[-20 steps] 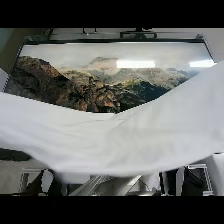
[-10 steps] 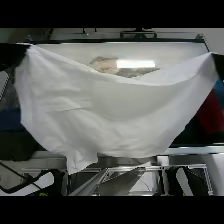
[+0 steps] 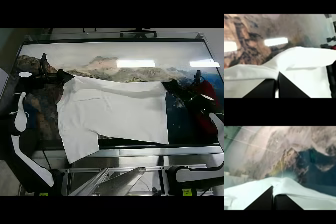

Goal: Fold the shirts.

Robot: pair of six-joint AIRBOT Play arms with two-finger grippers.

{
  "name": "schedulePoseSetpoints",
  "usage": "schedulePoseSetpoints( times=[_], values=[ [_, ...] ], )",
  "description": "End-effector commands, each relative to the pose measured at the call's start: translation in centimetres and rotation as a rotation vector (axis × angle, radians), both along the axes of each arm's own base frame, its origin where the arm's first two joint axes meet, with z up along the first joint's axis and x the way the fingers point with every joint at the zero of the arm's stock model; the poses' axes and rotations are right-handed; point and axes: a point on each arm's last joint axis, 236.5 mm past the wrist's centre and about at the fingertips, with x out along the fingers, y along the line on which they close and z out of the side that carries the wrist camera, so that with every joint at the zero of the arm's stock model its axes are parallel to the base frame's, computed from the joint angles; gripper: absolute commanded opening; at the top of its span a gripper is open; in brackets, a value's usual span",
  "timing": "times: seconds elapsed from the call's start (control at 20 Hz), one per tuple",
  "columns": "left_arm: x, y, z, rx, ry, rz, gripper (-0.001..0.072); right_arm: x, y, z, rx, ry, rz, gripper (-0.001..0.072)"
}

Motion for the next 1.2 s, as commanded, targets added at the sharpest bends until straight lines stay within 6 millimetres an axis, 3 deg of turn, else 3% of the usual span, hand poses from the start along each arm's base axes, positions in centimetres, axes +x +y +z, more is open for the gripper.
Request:
schedulePoseSetpoints(
  times=[0.0, 0.15, 0.25, 0.35, 0.6, 0.85, 1.0, 1.15],
  values=[
    [3.7, 1.1, -3.5, 0.037, -0.025, 0.035, 0.0022, 4.6, -0.2, -2.8, 0.090, -0.025, 0.006, 0.0019],
    [6.5, 2.3, 0.1, 0.071, -0.144, 0.085, 0.0024, 7.4, -1.3, -1.0, 0.117, -0.067, -0.008, 0.0019],
    [7.3, 3.2, 2.4, 0.082, -0.198, 0.104, 0.0024, 8.1, -1.5, 0.8, 0.114, -0.109, 0.006, 0.0019],
    [7.0, 4.0, 3.2, 0.097, -0.210, 0.129, 0.0025, 8.0, -1.7, 1.8, 0.125, -0.134, 0.028, 0.0019],
    [4.3, 4.3, 0.8, 0.085, -0.128, 0.072, 0.0024, 5.0, -0.5, -0.6, 0.060, -0.047, 0.178, 0.0019],
    [0.5, 5.0, -1.8, 0.135, -0.003, -0.044, 0.0004, 2.5, -0.9, -3.9, -0.037, 0.063, 0.267, 0.0019],
    [-1.5, 6.3, -4.7, 0.248, 0.113, -0.074, 0.0005, 2.0, -1.0, -4.7, -0.073, 0.085, 0.288, 0.0019],
    [-2.0, 6.4, -5.5, 0.288, 0.142, -0.089, 0.0006, 1.6, -1.4, -5.7, -0.105, 0.119, 0.291, 0.0019]
  ],
)
